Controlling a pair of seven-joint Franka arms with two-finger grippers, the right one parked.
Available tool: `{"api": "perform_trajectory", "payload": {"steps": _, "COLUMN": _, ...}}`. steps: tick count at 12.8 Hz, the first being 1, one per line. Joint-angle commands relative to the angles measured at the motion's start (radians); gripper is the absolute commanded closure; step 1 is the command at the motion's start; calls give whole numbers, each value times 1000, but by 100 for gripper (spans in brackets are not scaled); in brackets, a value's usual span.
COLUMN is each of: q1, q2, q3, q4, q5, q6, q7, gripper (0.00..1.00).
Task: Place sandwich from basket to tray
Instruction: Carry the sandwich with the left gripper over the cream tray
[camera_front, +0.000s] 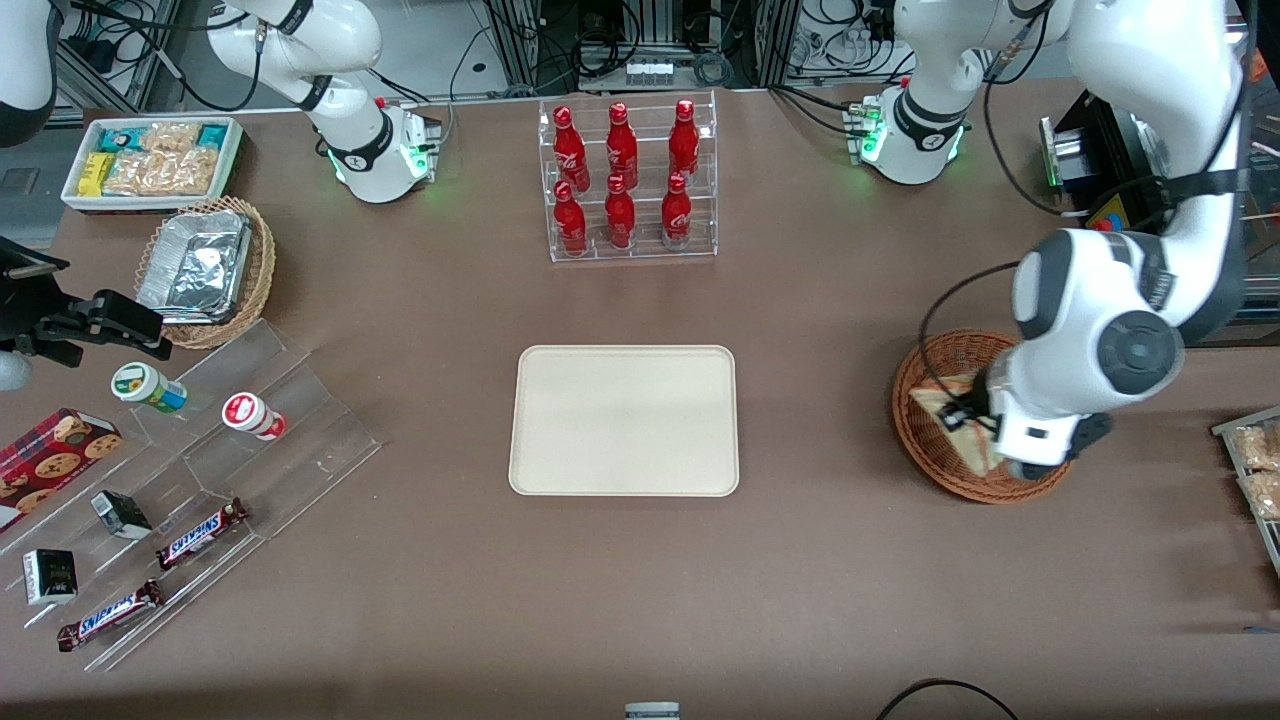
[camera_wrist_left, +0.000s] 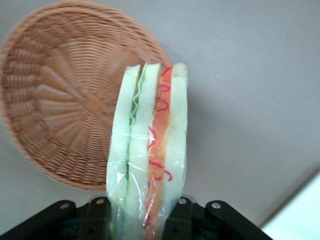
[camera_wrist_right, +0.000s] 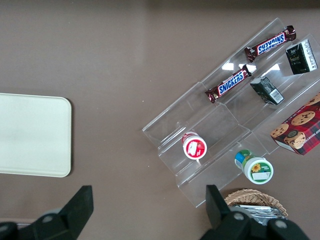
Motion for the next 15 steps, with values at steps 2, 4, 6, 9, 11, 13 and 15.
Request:
{"api": "perform_trajectory", "payload": {"steps": 2, "q1": -124, "q2": 55, "q3": -16, "q4": 81, "q5": -30, "q6": 21, "q7": 31, "gripper": 66}}
{"api": "perform_trajectory", "payload": {"steps": 4, "q1": -143, "q2": 133, "q3": -95, "q4": 168, "q5": -56, "q6": 15, "q7": 96, "gripper": 68}}
{"api": "perform_trajectory", "payload": {"steps": 6, "q1": -146, "q2": 186, "q3": -145, "q4": 202, "q5": -74, "q6": 24, "q7": 130, "gripper": 71}}
{"api": "perform_trajectory", "payload": {"steps": 9, "q1": -210, "q2": 278, "q3": -182, "q4": 283, "q5": -73, "q6": 24, "q7": 129, "gripper": 70}}
{"api": "perform_trajectory", "payload": {"steps": 11, "q1": -230, "q2": 316, "q3": -182, "q4": 300, "q5": -71, "q6": 26, "q7": 129, "gripper": 70}}
{"api": "perform_trajectory", "payload": {"steps": 13, "q1": -266, "q2": 351, "q3": -180, "q4": 329, "q5": -68, "q6": 26, "q7": 124, "gripper": 70}}
{"api": "perform_trajectory", "payload": {"steps": 15, "q1": -275, "q2": 396, "q3": -179, "q4": 355, "q5": -70, "q6": 32, "q7": 112, "gripper": 70}}
